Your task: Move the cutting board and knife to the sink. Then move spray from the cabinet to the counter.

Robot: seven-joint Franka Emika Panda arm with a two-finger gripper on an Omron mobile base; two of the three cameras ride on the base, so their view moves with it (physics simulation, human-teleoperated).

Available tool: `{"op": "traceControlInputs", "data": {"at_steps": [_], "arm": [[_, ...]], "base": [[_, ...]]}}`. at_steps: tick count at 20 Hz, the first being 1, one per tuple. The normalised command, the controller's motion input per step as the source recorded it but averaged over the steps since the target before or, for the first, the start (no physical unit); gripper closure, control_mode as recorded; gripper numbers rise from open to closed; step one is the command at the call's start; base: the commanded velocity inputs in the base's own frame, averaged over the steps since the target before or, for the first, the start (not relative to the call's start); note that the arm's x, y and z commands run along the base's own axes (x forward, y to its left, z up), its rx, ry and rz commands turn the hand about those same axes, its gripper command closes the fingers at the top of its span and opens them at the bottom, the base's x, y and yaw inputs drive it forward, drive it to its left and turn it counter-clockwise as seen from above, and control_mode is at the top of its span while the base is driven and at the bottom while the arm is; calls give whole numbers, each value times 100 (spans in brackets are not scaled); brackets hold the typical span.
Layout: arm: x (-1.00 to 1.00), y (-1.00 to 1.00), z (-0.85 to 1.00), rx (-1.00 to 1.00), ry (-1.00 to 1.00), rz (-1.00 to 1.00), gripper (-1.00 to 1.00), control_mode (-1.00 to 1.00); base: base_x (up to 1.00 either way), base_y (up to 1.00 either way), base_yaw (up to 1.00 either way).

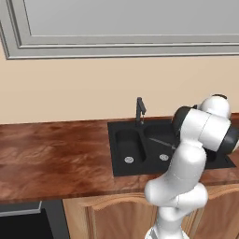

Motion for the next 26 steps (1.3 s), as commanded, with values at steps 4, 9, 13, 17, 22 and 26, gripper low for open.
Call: {"op": "traceControlInputs", "data": {"at_steps": [4, 9, 13, 17, 22, 26], "arm": [[-55, 4, 99, 1, -16, 0, -100, -100], [-65, 9, 100, 2, -15, 0, -100, -100], [-74, 27, 94, 1, -24, 0, -100, -100], [-74, 49, 86, 0, -26, -1, -100, -100], [-80, 56, 71, 0, -36, -16, -100, -100], [-68, 49, 58, 0, -37, -31, -100, -100]], "base": [[0, 0, 0], [0, 0, 0], [0, 0, 0], [0, 0, 0], [0, 0, 0], [0, 0, 0]]}}
